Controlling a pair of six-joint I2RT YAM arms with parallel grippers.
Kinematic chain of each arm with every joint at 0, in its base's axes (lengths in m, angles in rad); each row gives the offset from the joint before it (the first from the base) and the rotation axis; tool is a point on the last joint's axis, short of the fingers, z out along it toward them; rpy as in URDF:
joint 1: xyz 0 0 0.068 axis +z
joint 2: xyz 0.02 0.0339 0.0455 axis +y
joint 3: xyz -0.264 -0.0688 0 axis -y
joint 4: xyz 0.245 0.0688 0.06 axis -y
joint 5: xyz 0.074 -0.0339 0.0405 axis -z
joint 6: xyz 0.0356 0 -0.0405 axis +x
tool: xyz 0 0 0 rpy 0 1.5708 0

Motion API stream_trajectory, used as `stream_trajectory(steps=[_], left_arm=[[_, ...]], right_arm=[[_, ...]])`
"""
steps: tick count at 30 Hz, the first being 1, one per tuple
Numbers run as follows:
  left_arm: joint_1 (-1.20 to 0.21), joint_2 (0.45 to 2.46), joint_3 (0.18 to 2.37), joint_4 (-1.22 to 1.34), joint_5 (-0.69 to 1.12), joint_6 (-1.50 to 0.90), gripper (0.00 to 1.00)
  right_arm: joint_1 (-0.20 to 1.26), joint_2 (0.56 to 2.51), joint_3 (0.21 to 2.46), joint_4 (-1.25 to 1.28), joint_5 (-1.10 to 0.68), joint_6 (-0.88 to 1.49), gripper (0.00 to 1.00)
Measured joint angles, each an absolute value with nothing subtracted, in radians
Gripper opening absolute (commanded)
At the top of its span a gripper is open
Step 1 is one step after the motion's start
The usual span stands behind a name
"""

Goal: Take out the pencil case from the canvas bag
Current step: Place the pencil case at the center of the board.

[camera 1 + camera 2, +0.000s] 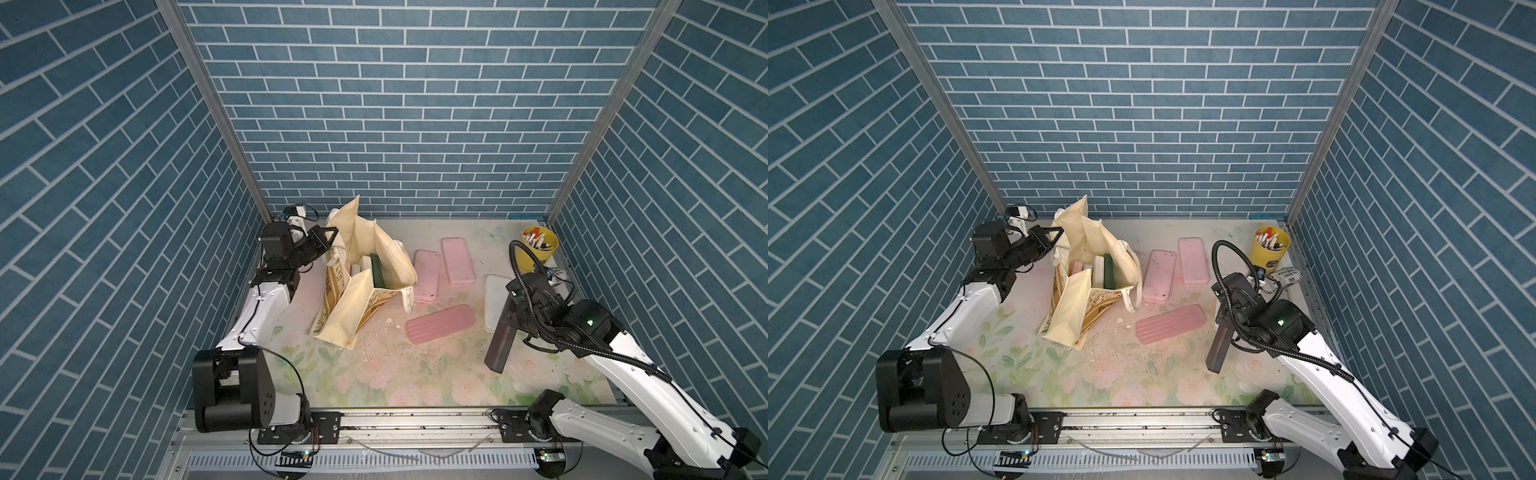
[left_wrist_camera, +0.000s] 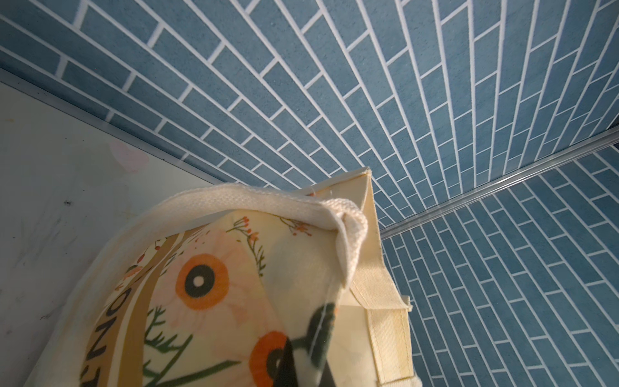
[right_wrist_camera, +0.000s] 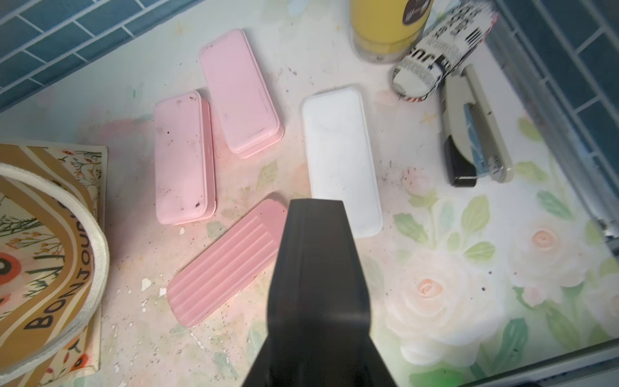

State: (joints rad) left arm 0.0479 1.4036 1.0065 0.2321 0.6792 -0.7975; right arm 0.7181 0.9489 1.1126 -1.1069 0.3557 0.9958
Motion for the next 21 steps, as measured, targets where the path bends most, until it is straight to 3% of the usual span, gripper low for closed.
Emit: stream_trajectory(steps=[11, 21], left_arm=[[0.048, 1.431, 1.007, 0.253, 0.707, -0.818, 0.0], [0.048, 1.431, 1.009, 0.243, 0.72, -0.801, 0.0]], right_arm=[[0.715, 0.98, 0.898, -0.873, 0.133, 1.108, 0.0], [0.712, 0.966, 0.675, -0.715, 0.101, 1.275, 0.0]])
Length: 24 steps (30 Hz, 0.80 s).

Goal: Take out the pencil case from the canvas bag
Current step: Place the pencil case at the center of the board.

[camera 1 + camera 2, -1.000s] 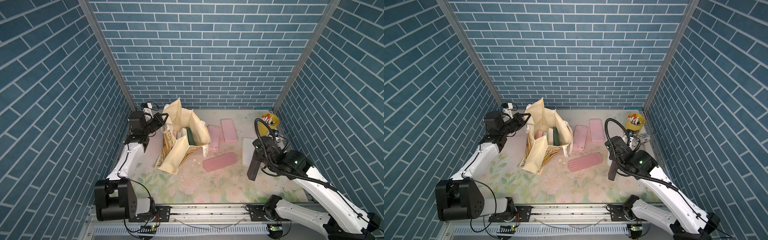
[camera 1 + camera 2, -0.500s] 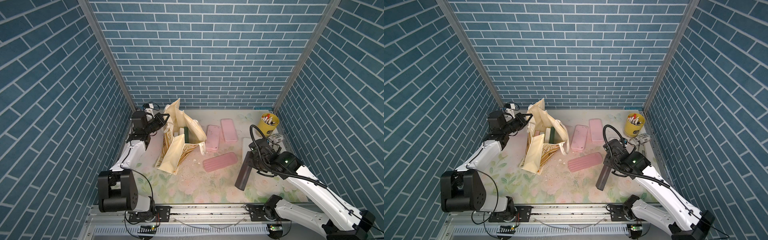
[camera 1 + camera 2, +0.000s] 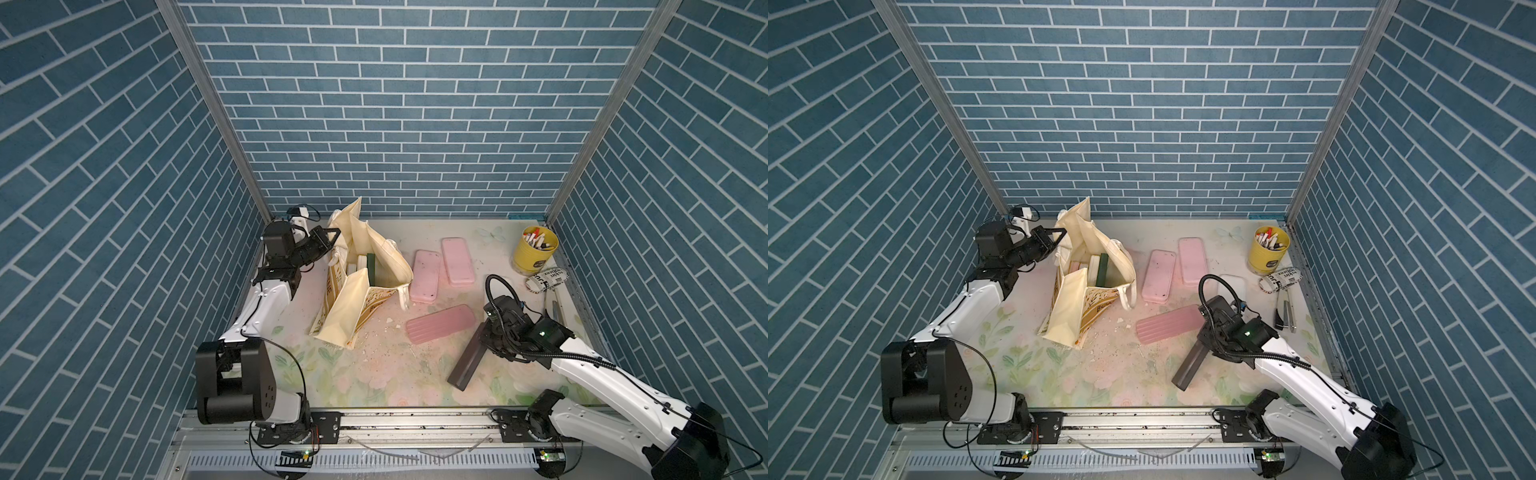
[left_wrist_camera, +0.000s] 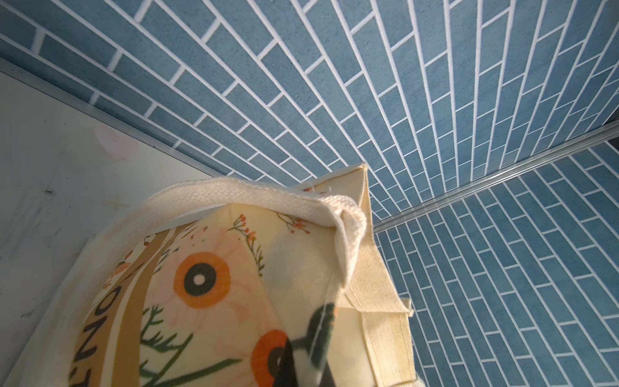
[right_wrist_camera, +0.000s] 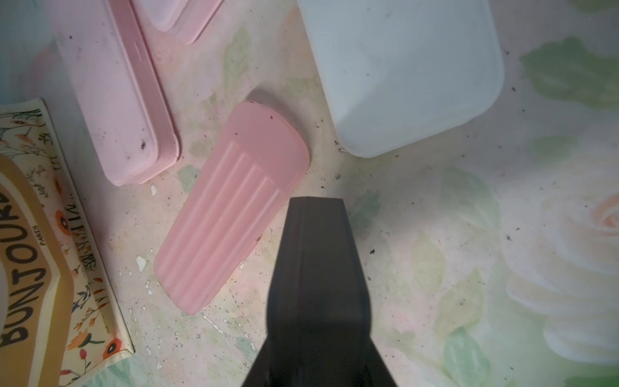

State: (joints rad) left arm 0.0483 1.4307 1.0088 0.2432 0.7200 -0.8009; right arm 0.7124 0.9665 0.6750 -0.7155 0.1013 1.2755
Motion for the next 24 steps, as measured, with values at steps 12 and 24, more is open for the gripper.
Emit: stream_trajectory(steps=[12, 24], left_arm=[[0.048, 1.433, 1.009, 0.241, 0.739, -0.796, 0.0], [0.048, 1.434, 1.009, 0.23, 0.745, -0.781, 0.0]], right_arm=[[0.71, 0.913, 0.589, -0.669, 0.111, 1.398, 0.07], [0.702, 0.854, 0.522, -0.657, 0.112, 1.499, 0.4]])
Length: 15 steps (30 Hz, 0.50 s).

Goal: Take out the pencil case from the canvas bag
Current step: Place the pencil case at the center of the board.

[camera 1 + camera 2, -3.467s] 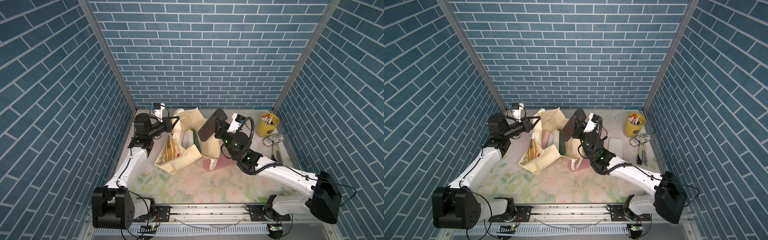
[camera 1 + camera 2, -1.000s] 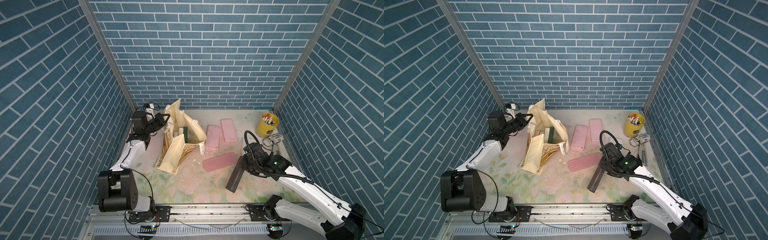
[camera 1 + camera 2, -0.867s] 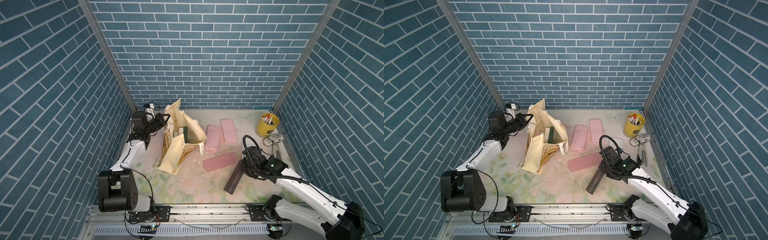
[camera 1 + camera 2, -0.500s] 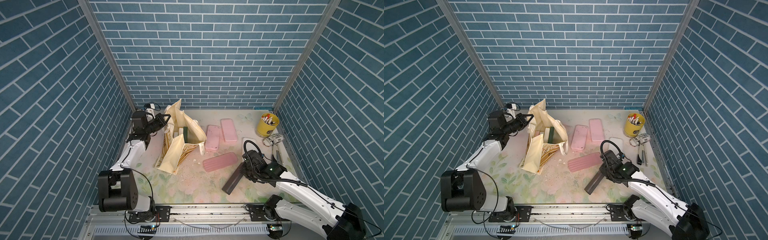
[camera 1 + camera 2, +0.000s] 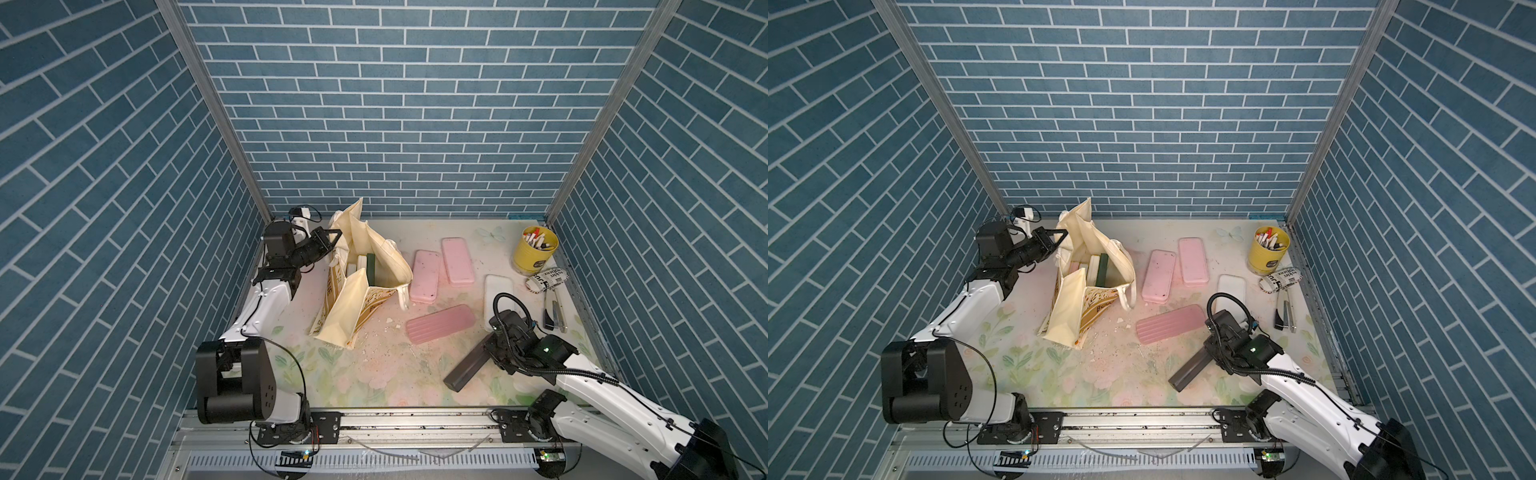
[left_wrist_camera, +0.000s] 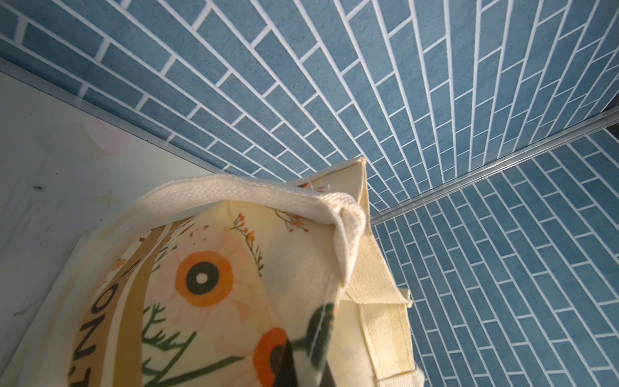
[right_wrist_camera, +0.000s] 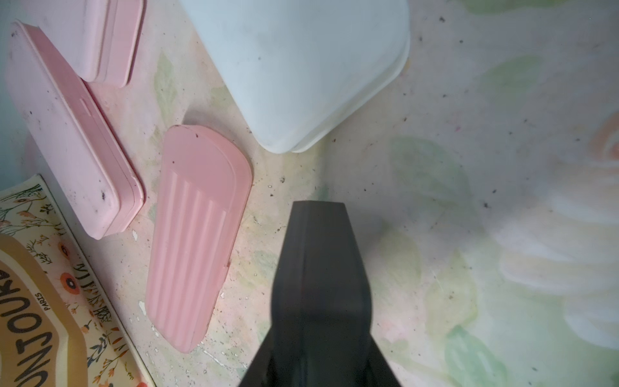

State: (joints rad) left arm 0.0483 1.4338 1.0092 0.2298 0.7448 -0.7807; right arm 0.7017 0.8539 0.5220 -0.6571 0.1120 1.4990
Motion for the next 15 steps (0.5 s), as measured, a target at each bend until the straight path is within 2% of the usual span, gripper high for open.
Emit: stream_trajectory(steps=[6, 12, 15], left_arm=[[0.048, 1.449, 1.009, 0.234, 0.746, -0.781, 0.0], [0.048, 1.48, 1.015, 0.253, 0.759, -0.789, 0.0], [0.048, 1.497, 1.029, 0.253, 0.765, -0.793, 0.0]], right_arm=[[0.701, 0.854, 0.522, -0.68, 0.112, 1.516, 0.47], [0.7, 0.854, 0.516, -0.687, 0.107, 1.535, 0.46], [0.7, 0.858, 0.511, -0.688, 0.099, 1.544, 0.41]])
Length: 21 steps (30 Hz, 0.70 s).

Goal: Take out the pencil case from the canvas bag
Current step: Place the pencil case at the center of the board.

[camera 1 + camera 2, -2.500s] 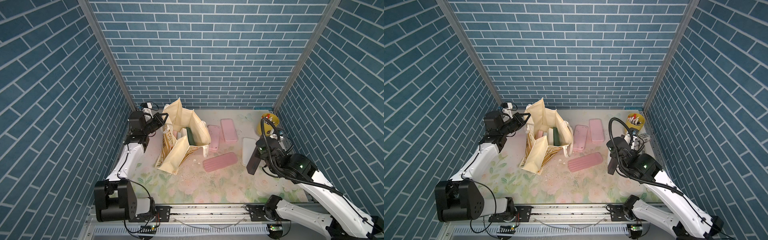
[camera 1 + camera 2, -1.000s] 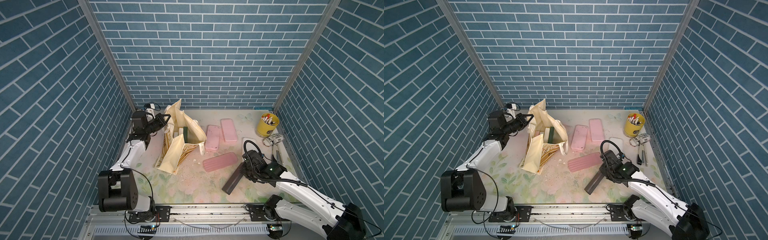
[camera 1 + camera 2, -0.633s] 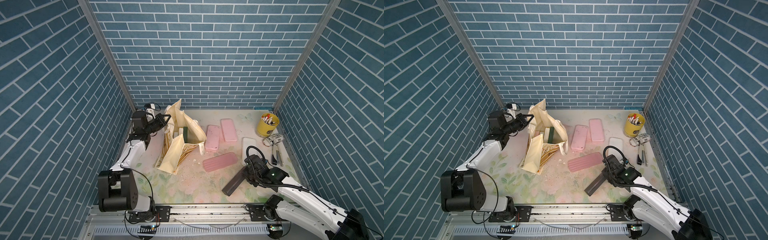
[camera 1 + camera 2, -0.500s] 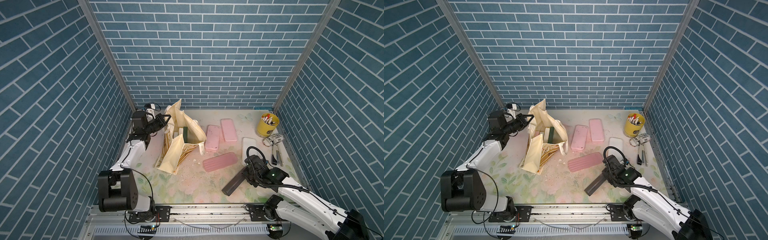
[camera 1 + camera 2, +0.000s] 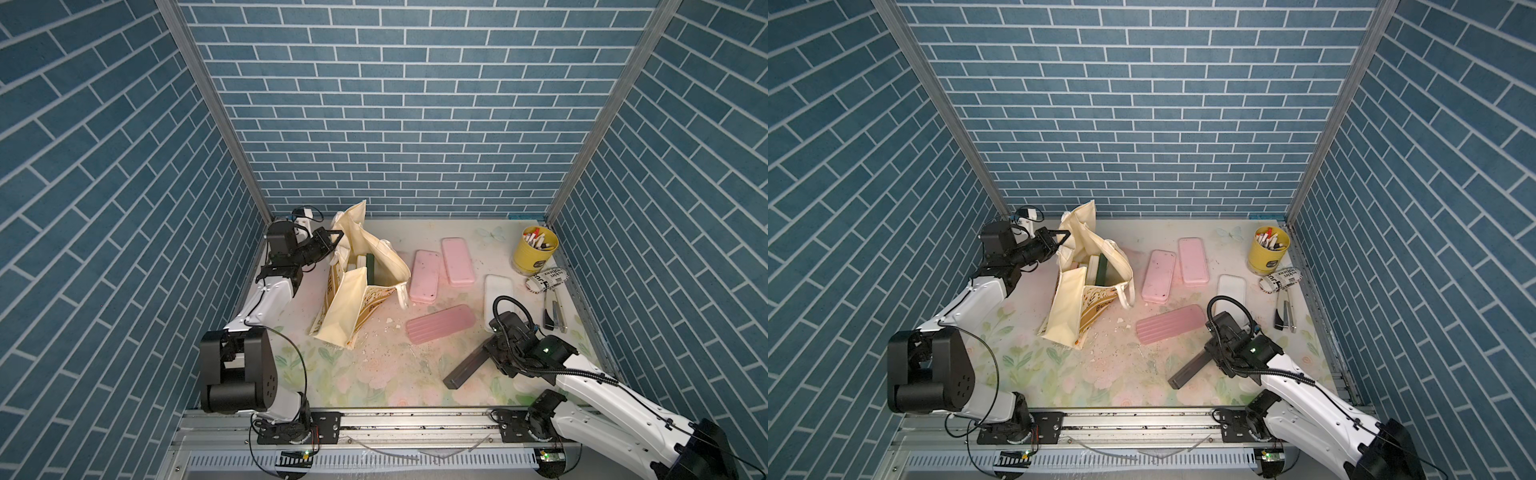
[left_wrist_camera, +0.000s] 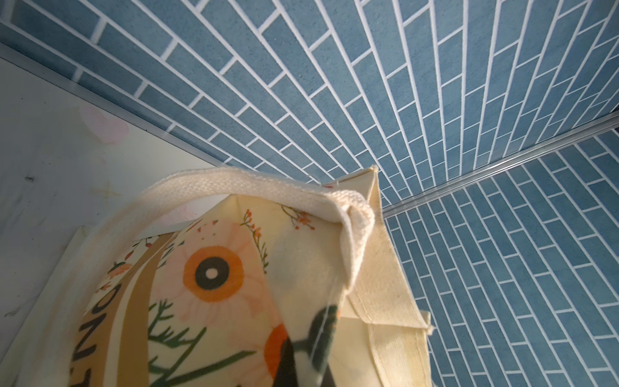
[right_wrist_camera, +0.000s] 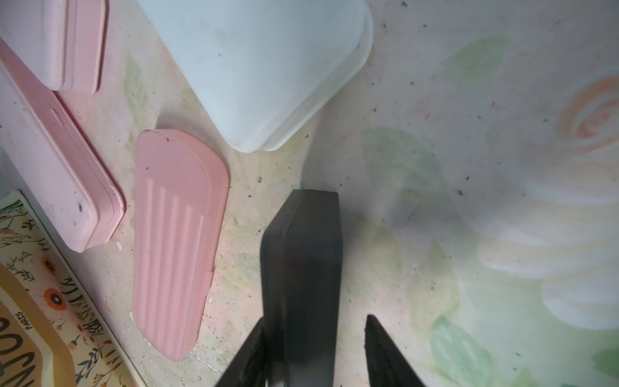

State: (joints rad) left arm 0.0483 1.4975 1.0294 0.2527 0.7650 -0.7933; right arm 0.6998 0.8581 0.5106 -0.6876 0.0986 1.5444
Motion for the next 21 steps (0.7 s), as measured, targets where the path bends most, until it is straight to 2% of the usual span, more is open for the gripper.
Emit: stream_trajectory(steps=[2, 6, 21], left_arm=[[0.048, 1.504, 1.037, 0.253, 0.767, -0.794, 0.0], [0.048, 1.505, 1.042, 0.252, 0.769, -0.796, 0.0], [0.048, 1.506, 1.044, 0.251, 0.802, -0.796, 0.0]], right_arm=[[0.7, 0.865, 0.506, -0.688, 0.09, 1.55, 0.38], [0.699, 0.872, 0.485, -0.689, 0.072, 1.558, 0.38], [0.693, 0.926, 0.429, -0.561, 0.061, 1.632, 0.52]])
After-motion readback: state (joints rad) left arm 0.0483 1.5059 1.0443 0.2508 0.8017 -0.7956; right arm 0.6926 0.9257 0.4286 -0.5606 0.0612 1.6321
